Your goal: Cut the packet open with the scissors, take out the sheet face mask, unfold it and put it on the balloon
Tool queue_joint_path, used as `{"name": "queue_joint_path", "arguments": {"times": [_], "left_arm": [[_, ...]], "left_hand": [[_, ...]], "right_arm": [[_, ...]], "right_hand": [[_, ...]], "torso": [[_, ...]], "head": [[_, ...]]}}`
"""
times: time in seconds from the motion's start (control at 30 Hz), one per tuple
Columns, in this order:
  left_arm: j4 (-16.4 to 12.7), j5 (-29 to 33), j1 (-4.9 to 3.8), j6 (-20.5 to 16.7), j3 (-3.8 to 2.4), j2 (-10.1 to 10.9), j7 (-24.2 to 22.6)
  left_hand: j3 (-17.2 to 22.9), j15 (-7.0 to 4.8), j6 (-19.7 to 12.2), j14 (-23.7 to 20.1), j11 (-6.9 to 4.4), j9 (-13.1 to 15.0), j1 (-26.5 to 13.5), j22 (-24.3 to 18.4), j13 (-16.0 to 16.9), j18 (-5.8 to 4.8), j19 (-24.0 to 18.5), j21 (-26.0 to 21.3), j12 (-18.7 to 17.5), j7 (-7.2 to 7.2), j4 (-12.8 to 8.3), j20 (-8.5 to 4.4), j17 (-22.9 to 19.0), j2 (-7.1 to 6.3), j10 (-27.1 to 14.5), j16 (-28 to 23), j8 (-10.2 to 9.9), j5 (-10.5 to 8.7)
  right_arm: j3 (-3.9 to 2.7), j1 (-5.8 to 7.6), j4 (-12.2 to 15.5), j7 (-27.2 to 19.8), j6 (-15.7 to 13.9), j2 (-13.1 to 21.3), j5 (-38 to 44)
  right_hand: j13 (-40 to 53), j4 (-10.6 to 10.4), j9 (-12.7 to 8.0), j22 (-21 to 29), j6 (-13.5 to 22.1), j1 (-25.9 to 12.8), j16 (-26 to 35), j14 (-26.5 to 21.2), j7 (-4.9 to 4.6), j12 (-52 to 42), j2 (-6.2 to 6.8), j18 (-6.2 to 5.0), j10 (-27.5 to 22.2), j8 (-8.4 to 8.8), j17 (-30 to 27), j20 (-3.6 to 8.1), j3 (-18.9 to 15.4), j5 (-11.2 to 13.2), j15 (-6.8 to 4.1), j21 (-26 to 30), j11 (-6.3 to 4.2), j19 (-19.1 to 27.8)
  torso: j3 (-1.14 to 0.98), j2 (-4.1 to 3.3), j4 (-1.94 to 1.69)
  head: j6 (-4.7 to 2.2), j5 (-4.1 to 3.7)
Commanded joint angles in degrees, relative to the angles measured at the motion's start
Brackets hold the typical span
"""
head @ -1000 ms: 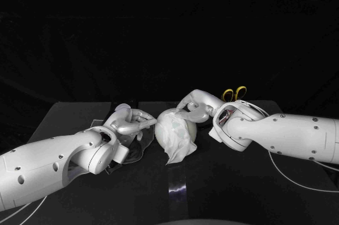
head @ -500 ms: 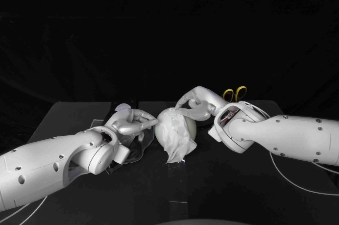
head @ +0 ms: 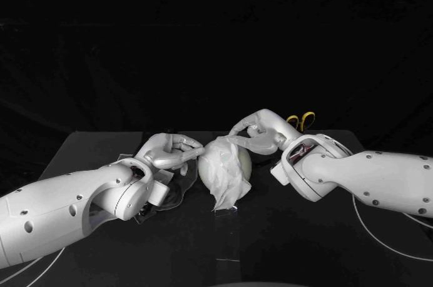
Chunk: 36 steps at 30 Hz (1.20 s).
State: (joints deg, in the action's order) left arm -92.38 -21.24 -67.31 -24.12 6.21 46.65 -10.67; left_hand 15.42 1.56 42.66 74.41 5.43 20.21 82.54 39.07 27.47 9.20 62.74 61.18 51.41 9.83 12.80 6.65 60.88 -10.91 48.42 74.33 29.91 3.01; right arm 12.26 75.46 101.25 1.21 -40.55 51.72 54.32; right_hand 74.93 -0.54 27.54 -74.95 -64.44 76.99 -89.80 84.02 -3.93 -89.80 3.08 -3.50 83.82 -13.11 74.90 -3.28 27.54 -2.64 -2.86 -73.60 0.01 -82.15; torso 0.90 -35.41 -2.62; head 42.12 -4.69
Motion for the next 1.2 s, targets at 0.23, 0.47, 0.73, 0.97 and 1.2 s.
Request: {"name": "queue_joint_path", "arguments": {"times": [0.23, 0.47, 0.73, 0.97, 1.2], "left_arm": [[-0.04, 0.80, -0.04, 1.24, -0.41, -0.39, -3.06], [0.46, -1.14, -0.04, 1.17, -0.48, -0.93, -3.49], [2.14, -7.17, -0.04, -0.10, -0.90, -2.60, -5.21], [3.36, -13.75, -0.04, 0.69, -1.27, -3.94, -6.38], [3.06, -19.45, -0.04, 3.91, -1.58, -5.06, -6.70]], "left_hand": [[0.39, 0.15, -0.95, -0.54, 0.15, -0.70, 2.41, 0.16, -0.38, 0.11, -0.49, 0.10, 0.39, 0.01, -0.67, 0.30, 0.06, 0.50, -0.46, 0.35, -0.65, -0.18], [1.10, 0.11, -1.12, -0.83, 0.13, -1.18, 4.12, -0.10, -0.78, 0.20, -0.87, 0.00, 0.25, 0.02, -1.40, 0.28, -0.23, 0.67, -0.63, 0.29, -0.82, -0.18], [1.34, 3.40, -4.47, -23.91, 3.21, -3.08, 6.02, -7.32, -2.71, 0.38, -12.45, -7.56, -3.42, 0.65, -3.43, 2.56, -15.93, -0.55, -15.80, -10.18, -1.97, -0.28], [-2.23, 6.30, -7.19, -34.96, 6.01, -4.17, 6.40, -7.27, -5.03, 0.13, -17.46, -9.27, -5.25, -0.34, -5.31, 5.37, -17.24, -0.68, -27.07, -9.02, -2.14, -0.22], [-13.06, 4.51, -6.92, -36.62, 3.76, -5.11, 6.43, -6.81, -8.26, 1.20, -18.08, -9.39, -5.55, -2.21, -2.74, 5.40, -19.64, 0.55, -27.07, -6.00, -2.27, -0.11]], "right_arm": [[-0.04, -0.01, 1.55, -3.99, -1.84, 1.32, -1.96], [-0.07, -0.01, 2.16, -4.91, -3.07, 2.26, -2.16], [-0.18, 0.00, 2.43, -6.16, -4.15, 2.48, -2.62], [-0.29, 0.05, 2.56, -6.64, -4.37, 2.48, -2.79], [-0.39, 0.12, 2.64, -6.83, -4.51, 2.47, -2.83]], "right_hand": [[15.07, -0.07, 1.26, -10.56, -0.40, 0.17, -0.20, 5.98, 0.04, -0.20, -0.22, 0.12, 6.18, -0.23, 15.10, 0.32, 0.33, -0.14, -0.54, -0.36, -0.38, -0.34], [15.07, -0.07, 1.26, -10.56, -0.40, 0.17, -0.20, 5.98, 0.04, -0.20, -0.22, 0.12, 6.18, -0.23, 15.10, 0.32, 0.33, -0.14, -0.54, -0.36, -0.38, -0.34], [15.07, -0.04, 1.30, -10.63, -0.37, 0.13, -0.20, 5.98, 0.04, -0.20, -0.22, 0.18, 6.18, -0.26, 15.10, 0.33, 0.41, -0.14, -0.55, -0.64, -0.38, -0.47], [15.07, -0.02, 1.31, -10.65, -0.37, 0.12, -0.20, 5.98, 0.04, -0.20, -0.21, 0.19, 6.18, -0.27, 15.10, 0.33, 0.45, -0.14, -0.55, -0.71, -0.38, -0.50], [15.07, 0.03, 1.34, -10.68, -0.36, 0.11, -0.20, 5.98, 0.05, -0.20, -0.18, 0.21, 6.18, -0.30, 15.10, 0.34, 0.51, -0.14, -0.55, -0.79, -0.39, -0.55]], "torso": [[0.00, 0.01, -0.06], [0.00, -0.05, -0.05], [-0.01, -0.05, 0.00], [0.00, -0.04, -0.05], [0.02, 0.01, -0.12]], "head": [[-0.25, 0.04], [-0.56, -0.13], [-1.05, -0.15], [-1.35, -0.17], [-2.01, -0.19]]}}
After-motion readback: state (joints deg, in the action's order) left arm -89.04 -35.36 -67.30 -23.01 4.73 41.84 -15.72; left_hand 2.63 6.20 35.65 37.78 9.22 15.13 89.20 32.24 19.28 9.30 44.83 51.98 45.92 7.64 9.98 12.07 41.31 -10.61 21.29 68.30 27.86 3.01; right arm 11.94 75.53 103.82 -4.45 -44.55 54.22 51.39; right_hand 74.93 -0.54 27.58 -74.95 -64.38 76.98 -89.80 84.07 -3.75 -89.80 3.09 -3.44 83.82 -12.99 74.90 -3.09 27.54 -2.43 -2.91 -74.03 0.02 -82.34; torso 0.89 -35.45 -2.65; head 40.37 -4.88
